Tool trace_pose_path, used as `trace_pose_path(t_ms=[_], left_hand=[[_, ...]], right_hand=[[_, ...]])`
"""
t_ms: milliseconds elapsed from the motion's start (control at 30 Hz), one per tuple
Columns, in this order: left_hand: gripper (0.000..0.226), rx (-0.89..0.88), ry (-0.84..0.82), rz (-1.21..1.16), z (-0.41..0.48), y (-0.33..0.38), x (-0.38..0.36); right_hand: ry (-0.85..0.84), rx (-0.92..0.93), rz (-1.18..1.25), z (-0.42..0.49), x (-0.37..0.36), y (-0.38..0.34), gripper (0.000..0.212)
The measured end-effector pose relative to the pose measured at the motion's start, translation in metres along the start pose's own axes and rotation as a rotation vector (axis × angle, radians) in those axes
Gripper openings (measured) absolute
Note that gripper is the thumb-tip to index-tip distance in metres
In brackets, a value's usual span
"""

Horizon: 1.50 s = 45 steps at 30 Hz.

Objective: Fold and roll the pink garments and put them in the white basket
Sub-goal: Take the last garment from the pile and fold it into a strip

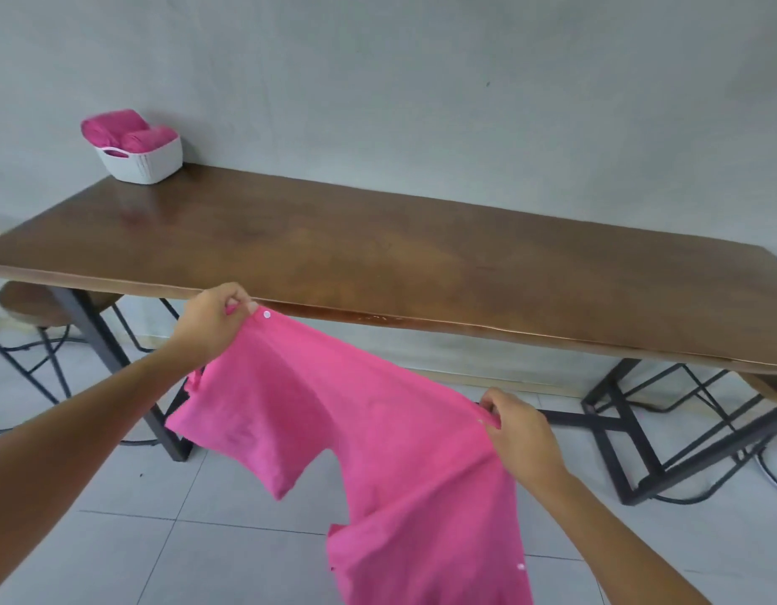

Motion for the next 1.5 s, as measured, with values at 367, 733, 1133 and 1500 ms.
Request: trace_pose_path(t_ms=[367,733,1133,1500], left_hand=[[0.012,-0.044,0.030,0.093,0.068,-0.051,0.062],[0.018,0.130,0.007,0.173,0.109,-0.169,0.087],[0.020,0.111,-0.056,0.180,0.129,-0.218,0.077],[0.021,0.173,-0.066,0.162,0.146,-0.234,0.050]], right_hand=[[0.095,-0.138,0.153,0.000,-0.036,-0.034,0.038],[0.075,-0.384,0.428,0.015,-0.071,-0.035,0.014],[0.097,-0.488,0.356,0.016,-0.076,-0.055,0.040],[0.116,-0.526,0.208,0.055,-0.055,-0.050,0.063]])
Point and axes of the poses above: each hand's wrist, its own z-axis towards the middle knuckle, its own x-axis out of the back of the hand, y = z × x, the point moved 10 cm from there along z, towards the middle knuckle, and after that the axes turned 15 degrees about y, right-handed, at the moved point
